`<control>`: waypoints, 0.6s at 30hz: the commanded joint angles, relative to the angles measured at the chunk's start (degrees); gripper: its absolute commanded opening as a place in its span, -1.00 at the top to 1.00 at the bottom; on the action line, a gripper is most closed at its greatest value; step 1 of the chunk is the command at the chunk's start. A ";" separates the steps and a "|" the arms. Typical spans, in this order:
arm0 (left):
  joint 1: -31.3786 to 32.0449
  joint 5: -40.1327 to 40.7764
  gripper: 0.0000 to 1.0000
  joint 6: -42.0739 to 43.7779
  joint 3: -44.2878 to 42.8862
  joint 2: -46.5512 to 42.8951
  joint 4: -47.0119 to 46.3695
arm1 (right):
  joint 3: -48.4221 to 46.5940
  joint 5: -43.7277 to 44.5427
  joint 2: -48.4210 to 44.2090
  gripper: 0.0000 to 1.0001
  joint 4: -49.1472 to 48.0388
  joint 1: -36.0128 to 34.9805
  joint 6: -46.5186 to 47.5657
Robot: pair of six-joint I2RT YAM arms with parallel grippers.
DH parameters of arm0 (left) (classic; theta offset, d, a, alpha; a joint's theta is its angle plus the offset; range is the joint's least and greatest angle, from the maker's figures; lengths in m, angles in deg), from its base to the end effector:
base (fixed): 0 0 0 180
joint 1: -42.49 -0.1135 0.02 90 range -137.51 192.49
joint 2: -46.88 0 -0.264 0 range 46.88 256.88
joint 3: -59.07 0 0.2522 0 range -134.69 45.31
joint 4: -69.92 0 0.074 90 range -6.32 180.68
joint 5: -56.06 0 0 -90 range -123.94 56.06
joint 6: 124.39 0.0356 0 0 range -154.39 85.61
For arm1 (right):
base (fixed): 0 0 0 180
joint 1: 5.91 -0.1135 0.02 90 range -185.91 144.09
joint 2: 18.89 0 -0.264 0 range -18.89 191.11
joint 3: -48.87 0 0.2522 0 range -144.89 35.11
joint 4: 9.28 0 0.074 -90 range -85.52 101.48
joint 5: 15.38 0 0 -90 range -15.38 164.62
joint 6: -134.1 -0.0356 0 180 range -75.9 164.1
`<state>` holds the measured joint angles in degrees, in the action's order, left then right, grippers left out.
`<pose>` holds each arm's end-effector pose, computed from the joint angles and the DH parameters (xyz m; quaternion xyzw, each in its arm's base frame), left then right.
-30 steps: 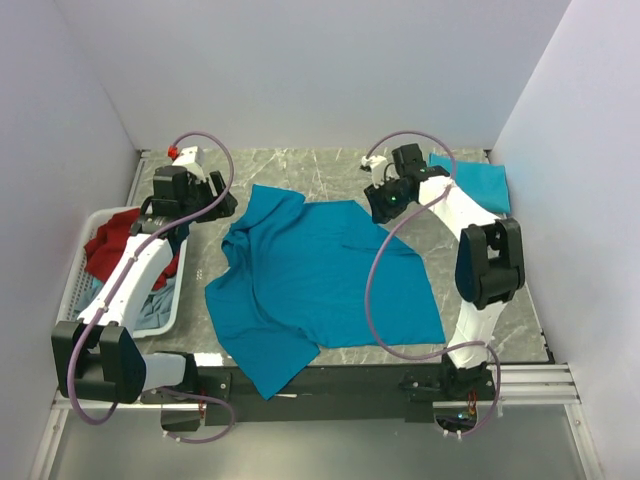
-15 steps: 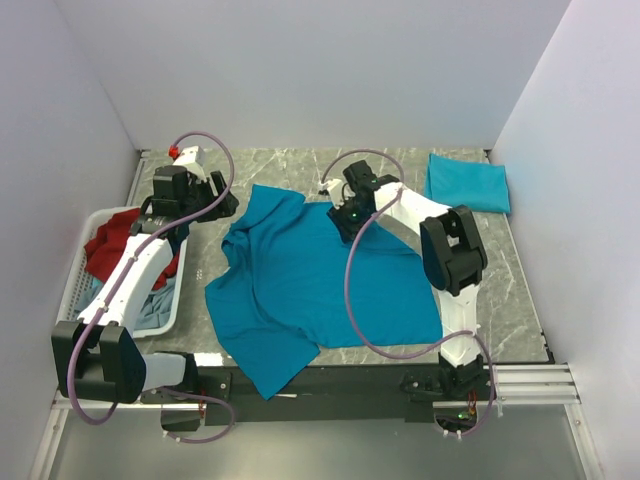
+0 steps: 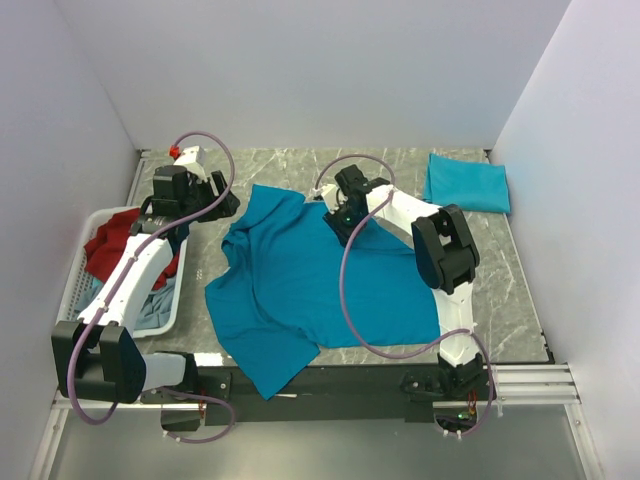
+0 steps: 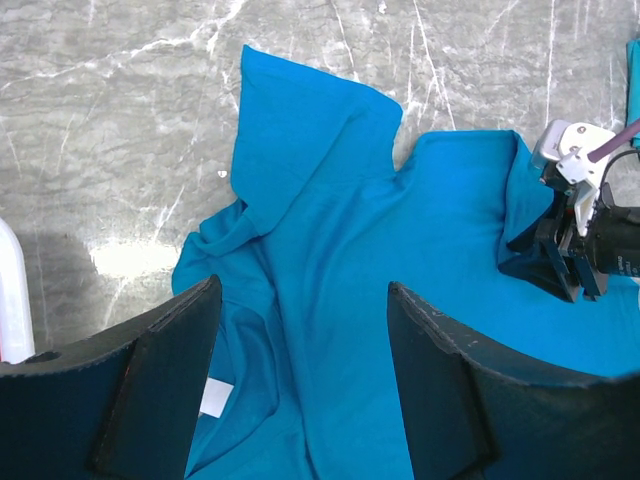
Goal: Fold and stack the t-shirts
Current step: Flatten the tshirt out
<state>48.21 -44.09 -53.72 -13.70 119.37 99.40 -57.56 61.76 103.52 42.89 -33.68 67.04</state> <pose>0.2859 -0.0349 0.3133 -0.0574 0.8584 -0.1838 0.4755 0.3895 0.2141 0.1660 -0.4370 0.8726 0.1178 0.1835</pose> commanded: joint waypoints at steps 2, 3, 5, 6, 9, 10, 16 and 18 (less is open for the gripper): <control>0.26 -1.45 -0.44 -0.36 0.12 -0.86 -1.93 | -1.03 2.14 -0.50 0.25 0.35 -0.18 -0.35; 0.26 -1.54 -0.44 -0.36 0.12 -0.86 -2.01 | -1.12 2.31 -1.11 0.26 0.35 -0.27 -0.18; 0.17 -1.62 -0.44 -0.36 0.12 -0.68 -2.02 | -1.20 2.93 -3.14 0.31 0.35 -0.01 0.09; 0.17 -1.62 -0.44 -0.36 0.03 -0.68 -2.02 | -1.29 2.93 -4.36 0.33 0.26 0.34 0.09; 0.17 -1.80 -0.44 -0.44 0.03 -0.51 -2.02 | -1.29 3.11 -5.42 0.42 0.26 0.79 0.35; 0.26 -1.71 -0.44 -0.44 0.12 -0.51 -2.02 | -1.29 3.11 -5.34 0.45 0.17 1.13 0.35; 0.26 -1.36 -0.44 -0.36 0.12 -0.16 -1.93 | -0.59 3.02 -5.95 0.71 0.08 2.10 0.61; 0.26 -1.45 -0.44 -0.53 0.12 0.11 -2.10 | -0.33 2.76 -6.74 0.82 -0.09 2.54 0.70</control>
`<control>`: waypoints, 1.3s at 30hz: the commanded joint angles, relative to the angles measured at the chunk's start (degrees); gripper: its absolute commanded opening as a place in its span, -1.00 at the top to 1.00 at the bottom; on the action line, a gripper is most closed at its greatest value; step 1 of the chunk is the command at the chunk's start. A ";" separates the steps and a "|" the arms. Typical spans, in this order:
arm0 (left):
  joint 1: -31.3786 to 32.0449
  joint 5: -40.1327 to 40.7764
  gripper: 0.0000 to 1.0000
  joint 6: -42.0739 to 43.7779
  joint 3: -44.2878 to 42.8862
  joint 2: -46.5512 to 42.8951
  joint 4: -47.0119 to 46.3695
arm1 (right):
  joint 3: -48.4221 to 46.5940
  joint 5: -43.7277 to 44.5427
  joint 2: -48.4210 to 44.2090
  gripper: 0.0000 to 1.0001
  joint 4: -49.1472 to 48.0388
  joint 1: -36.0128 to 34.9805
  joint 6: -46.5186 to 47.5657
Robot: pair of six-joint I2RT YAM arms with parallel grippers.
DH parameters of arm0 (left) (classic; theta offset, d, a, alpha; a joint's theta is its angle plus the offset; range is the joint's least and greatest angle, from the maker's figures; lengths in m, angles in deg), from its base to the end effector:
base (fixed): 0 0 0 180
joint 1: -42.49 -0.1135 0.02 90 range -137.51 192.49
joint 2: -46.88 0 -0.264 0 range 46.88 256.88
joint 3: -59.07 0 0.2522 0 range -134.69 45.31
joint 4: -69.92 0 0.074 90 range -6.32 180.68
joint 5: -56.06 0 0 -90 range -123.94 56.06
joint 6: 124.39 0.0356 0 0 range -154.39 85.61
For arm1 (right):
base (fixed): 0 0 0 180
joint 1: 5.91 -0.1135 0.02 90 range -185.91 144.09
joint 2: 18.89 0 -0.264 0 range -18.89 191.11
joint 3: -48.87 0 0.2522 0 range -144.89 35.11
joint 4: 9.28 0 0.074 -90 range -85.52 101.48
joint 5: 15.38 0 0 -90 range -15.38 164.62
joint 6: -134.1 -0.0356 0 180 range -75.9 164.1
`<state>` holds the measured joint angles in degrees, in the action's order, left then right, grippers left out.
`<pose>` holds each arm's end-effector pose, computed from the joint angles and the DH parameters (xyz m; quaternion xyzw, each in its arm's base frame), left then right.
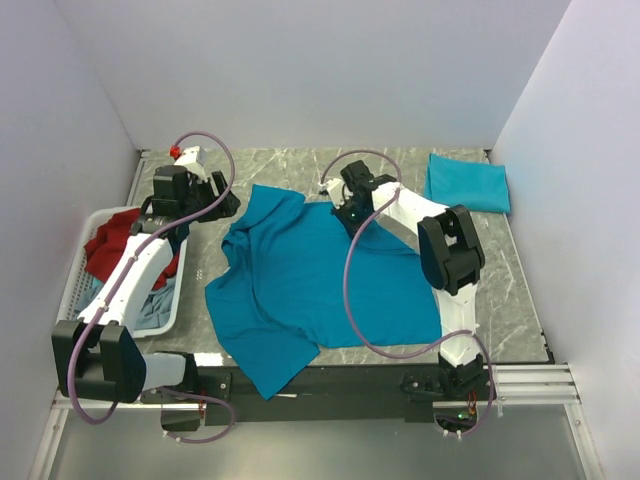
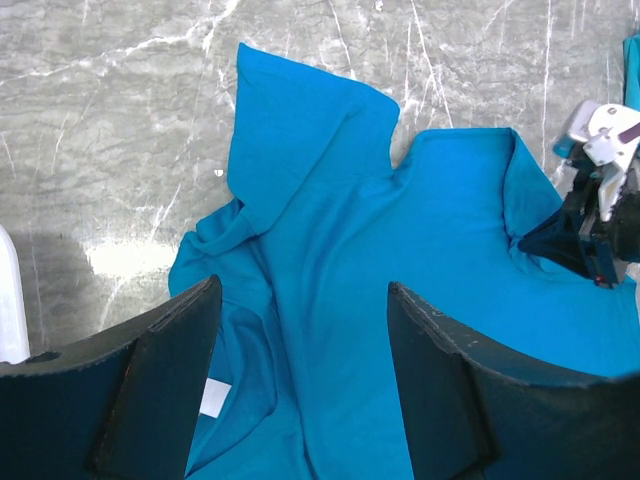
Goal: Fold and stack the t-shirts
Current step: Flatten the tshirt out
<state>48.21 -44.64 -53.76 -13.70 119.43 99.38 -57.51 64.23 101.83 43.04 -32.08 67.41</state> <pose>0.2860 -0.0353 0.3131 -0.0553 0.8584 -0.1879 0.4740 0.3942 0.2009 0.1779 -0.4248 0.8781 0.0937 0.1992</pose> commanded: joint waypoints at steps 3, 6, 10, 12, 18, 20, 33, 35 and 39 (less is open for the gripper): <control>0.17 -1.69 -0.44 -1.36 0.38 1.70 -3.39 | -0.37 -0.33 -6.81 0.98 -0.07 2.35 0.77; 0.09 -3.45 -0.43 -3.03 -1.19 6.78 -3.58 | -0.98 0.63 -8.40 1.00 -0.42 4.90 1.56; -0.27 -3.73 -0.40 -4.79 -11.62 17.25 -0.95 | -5.89 1.25 -7.70 1.00 -0.34 9.55 2.61; -0.27 -2.67 -0.34 -4.36 -17.26 26.35 1.07 | -9.31 1.25 -5.87 1.00 0.02 11.92 3.14; 0.61 1.56 -0.14 -1.02 -43.00 51.93 9.94 | -17.49 -1.99 0.29 1.00 2.39 13.61 2.88; 0.96 1.91 -0.04 0.82 -52.59 57.06 14.33 | -17.95 -2.44 1.00 1.00 1.43 13.61 2.44; 3.60 9.12 0.30 2.94 -61.23 69.65 16.19 | -19.00 -4.28 2.50 1.00 0.28 14.13 1.21; 3.95 9.73 0.32 2.94 -60.10 69.39 16.55 | -18.83 -4.11 2.41 1.00 0.19 14.22 1.30; 4.13 10.52 0.35 3.29 -54.39 67.11 15.06 | -19.26 -4.20 2.85 1.00 0.28 14.66 1.21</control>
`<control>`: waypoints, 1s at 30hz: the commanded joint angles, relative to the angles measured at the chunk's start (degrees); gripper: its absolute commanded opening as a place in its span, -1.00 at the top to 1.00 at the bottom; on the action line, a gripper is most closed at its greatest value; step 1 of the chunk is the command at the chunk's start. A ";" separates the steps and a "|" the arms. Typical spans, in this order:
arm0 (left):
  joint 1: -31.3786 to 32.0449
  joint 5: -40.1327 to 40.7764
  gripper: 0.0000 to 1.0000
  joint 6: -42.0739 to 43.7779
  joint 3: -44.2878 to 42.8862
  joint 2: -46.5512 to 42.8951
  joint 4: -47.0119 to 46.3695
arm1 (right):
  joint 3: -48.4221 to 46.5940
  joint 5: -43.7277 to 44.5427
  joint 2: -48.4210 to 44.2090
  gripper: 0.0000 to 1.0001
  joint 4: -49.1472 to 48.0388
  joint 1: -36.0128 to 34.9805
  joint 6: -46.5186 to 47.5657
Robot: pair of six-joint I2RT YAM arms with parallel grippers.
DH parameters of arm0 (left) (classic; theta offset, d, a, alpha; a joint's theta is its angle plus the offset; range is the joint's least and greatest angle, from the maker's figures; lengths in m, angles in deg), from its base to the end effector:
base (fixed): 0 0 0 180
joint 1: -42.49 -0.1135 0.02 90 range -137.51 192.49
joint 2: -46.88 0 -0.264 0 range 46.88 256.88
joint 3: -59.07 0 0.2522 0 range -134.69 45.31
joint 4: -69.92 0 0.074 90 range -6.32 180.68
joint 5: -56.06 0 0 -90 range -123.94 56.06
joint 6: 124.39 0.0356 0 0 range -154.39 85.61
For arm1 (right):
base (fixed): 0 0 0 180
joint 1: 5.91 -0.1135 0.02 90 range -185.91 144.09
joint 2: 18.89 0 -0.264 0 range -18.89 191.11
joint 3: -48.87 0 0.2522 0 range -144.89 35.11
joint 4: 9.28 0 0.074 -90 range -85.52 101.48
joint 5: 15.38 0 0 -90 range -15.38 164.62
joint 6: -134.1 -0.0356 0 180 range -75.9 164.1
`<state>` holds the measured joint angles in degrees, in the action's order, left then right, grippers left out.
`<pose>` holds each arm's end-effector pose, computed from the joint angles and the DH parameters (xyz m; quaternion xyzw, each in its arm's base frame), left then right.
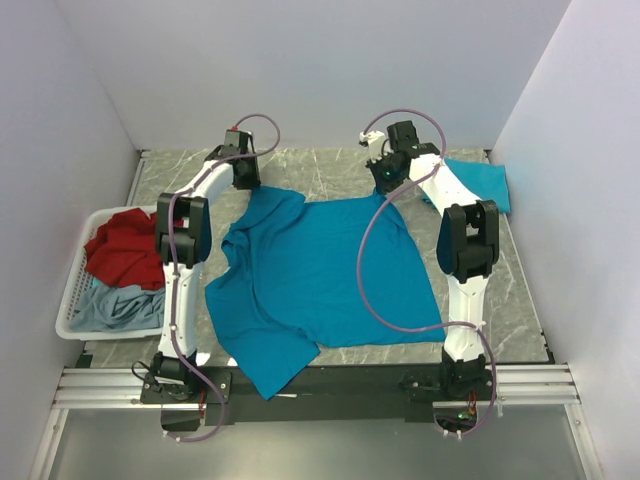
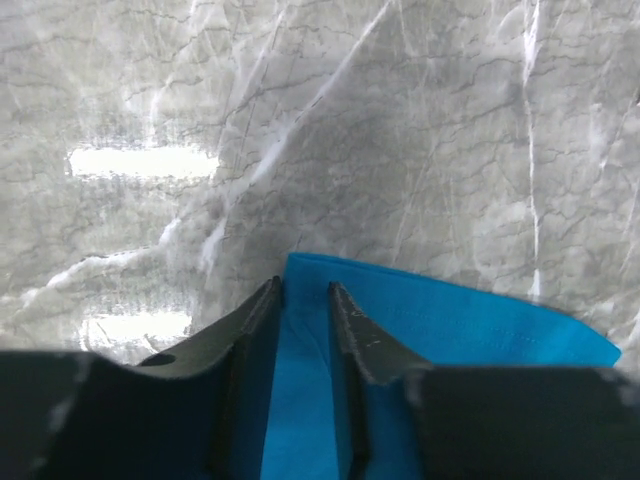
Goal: Fold and stack the t-shirts
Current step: Flatten the tshirt out
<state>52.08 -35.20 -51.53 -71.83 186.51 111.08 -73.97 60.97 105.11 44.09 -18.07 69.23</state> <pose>0.5333 -0.0909 0.1624 -0.0581 0.9375 -0.0893 0.3312 0.4702 0.1099 0.2388 -0.3367 0.8845 0.0783 0.3133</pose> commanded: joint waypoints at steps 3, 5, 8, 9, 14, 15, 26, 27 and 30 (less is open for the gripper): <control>0.44 2.75 0.59 1.50 3.68 0.81 3.71 | -3.25 -1.20 -0.17 1.00 -0.24 0.91 -0.78; 0.52 2.49 0.80 1.59 1.75 2.04 5.03 | -3.42 -1.47 -0.43 1.00 0.28 0.74 -0.87; 0.87 2.22 0.99 1.50 0.34 2.05 5.03 | -3.42 -1.29 -1.57 1.00 0.72 0.83 -0.52; 0.87 1.70 0.99 1.33 -0.62 1.44 5.38 | -3.51 -1.12 -2.01 1.00 0.99 0.74 -0.43; 0.87 0.20 0.99 0.45 0.33 -6.20 3.63 | -3.51 -1.11 -7.01 1.00 2.31 0.74 -0.08; 0.79 0.03 0.99 0.36 1.29 -9.87 3.11 | -3.42 -1.12 -7.89 1.00 2.48 0.82 -0.16; 0.61 1.08 0.99 0.19 15.62 -42.38 -6.47 | -2.18 -1.73 -24.06 1.00 6.70 0.65 1.24; 0.61 2.82 0.99 -0.08 18.24 -44.95 -7.52 | -2.54 -1.47 -25.55 1.00 7.14 0.65 1.59; 0.79 3.54 0.99 -1.31 23.43 -55.85 -11.57 | -3.60 -0.94 -32.32 1.00 7.93 0.65 2.82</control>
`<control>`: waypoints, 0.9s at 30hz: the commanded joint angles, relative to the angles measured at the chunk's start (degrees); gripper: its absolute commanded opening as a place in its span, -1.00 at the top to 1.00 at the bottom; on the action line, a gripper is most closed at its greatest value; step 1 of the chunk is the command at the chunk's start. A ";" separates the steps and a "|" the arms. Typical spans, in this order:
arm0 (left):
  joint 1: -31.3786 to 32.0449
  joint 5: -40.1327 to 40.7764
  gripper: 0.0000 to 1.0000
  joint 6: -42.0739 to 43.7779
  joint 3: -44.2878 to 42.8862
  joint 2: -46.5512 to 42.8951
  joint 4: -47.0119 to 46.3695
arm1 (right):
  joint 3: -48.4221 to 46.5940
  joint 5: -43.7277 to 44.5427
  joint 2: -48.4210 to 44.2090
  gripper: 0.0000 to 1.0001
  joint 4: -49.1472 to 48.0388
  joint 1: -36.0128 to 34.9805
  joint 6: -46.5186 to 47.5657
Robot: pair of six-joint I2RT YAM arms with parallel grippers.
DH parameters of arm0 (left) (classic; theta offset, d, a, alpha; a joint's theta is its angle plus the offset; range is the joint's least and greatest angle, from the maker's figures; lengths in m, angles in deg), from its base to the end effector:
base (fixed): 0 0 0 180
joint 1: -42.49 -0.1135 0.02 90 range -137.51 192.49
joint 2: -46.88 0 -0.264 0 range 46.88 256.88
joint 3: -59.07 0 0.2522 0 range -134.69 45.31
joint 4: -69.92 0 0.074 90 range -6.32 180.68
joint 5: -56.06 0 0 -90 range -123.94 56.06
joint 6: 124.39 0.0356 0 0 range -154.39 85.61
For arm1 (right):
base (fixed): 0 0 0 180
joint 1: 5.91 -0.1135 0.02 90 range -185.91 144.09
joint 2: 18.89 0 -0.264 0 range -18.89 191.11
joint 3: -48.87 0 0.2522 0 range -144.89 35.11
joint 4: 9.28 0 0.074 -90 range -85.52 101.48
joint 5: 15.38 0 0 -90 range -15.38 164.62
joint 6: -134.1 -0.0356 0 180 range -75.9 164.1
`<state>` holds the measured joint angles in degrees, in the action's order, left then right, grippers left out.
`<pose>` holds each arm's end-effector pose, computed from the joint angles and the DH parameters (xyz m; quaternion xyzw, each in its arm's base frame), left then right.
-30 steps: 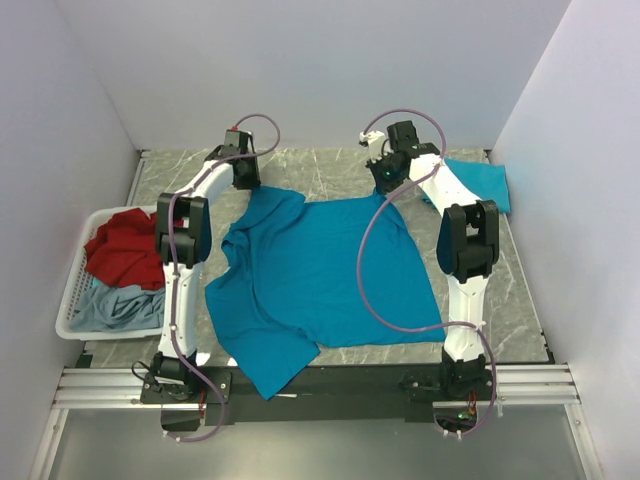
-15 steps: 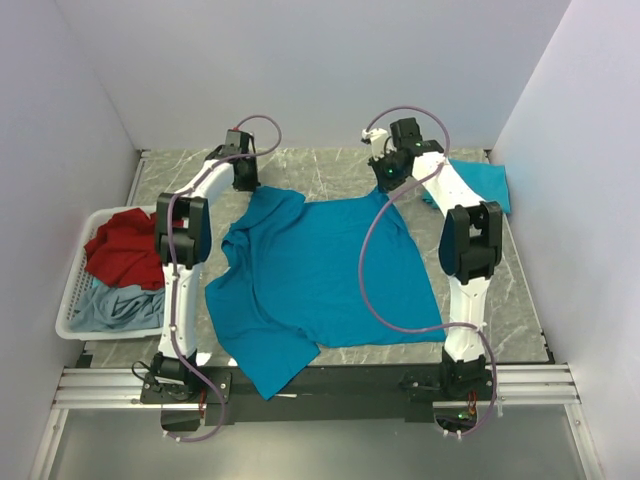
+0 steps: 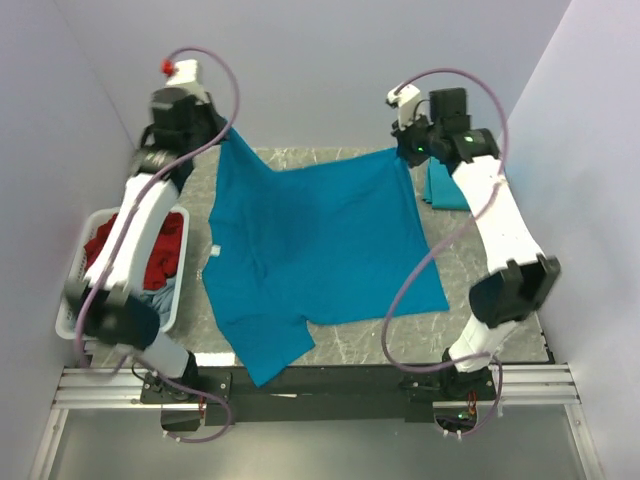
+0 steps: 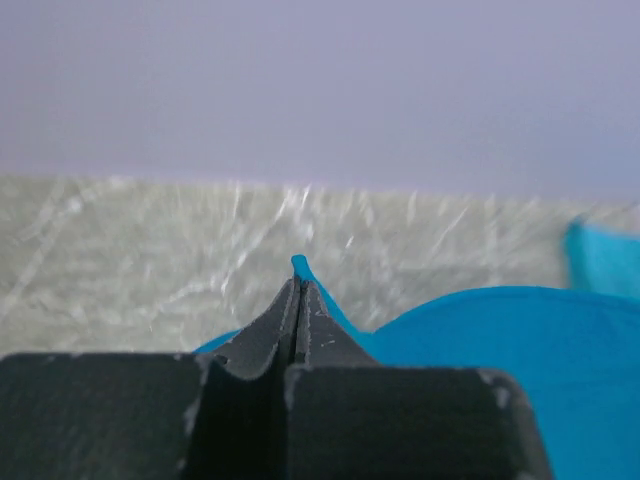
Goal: Fold and stack the t-shirts
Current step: Flatten the tshirt out
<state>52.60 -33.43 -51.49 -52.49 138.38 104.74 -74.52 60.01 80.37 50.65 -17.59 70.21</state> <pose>0.3641 -0.0646 0.4360 -0.0510 0.7904 -0.1402 0.5941 0.3709 0.0858 0.4137 -0.3407 0.8166 0.0555 0.4625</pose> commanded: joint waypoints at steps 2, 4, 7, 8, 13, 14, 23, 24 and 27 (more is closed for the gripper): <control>0.52 2.47 0.99 -2.06 7.25 -16.04 -8.21 | -2.27 0.55 -13.46 1.00 0.76 0.08 2.98; 0.79 4.14 0.99 -2.49 8.93 -21.60 -10.32 | -1.04 0.99 -19.77 1.00 -0.72 0.08 4.12; 1.14 4.85 0.99 -2.93 10.35 -31.45 -13.50 | 1.60 1.78 -28.12 1.00 -3.62 0.08 5.00; 1.23 4.67 0.99 -3.11 9.74 -35.13 -13.94 | 2.04 2.04 -30.07 1.00 -4.16 0.08 5.27; 1.32 1.17 0.99 -5.48 5.52 -42.01 -15.87 | 0.03 1.25 -39.21 1.00 -5.57 0.08 4.31; 1.23 0.46 0.99 -5.83 3.51 -43.24 -16.05 | -1.46 1.08 -40.19 1.00 -5.57 0.08 3.69; -1.14 -6.13 0.99 -7.77 -7.92 -42.99 -14.29 | -7.88 -0.86 -44.95 1.00 -5.39 4.21 0.26; -1.93 -6.23 0.99 -7.68 -8.02 -42.81 -14.29 | -8.06 -0.77 -44.77 1.00 -5.57 4.47 0.09; -2.20 -5.53 0.99 -6.98 -6.53 -42.29 -14.73 | -6.92 -0.60 -43.63 1.00 -6.53 4.74 -0.18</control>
<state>51.03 -37.76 -58.09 -59.81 93.27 90.09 -82.17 59.05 34.25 46.13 -13.44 71.46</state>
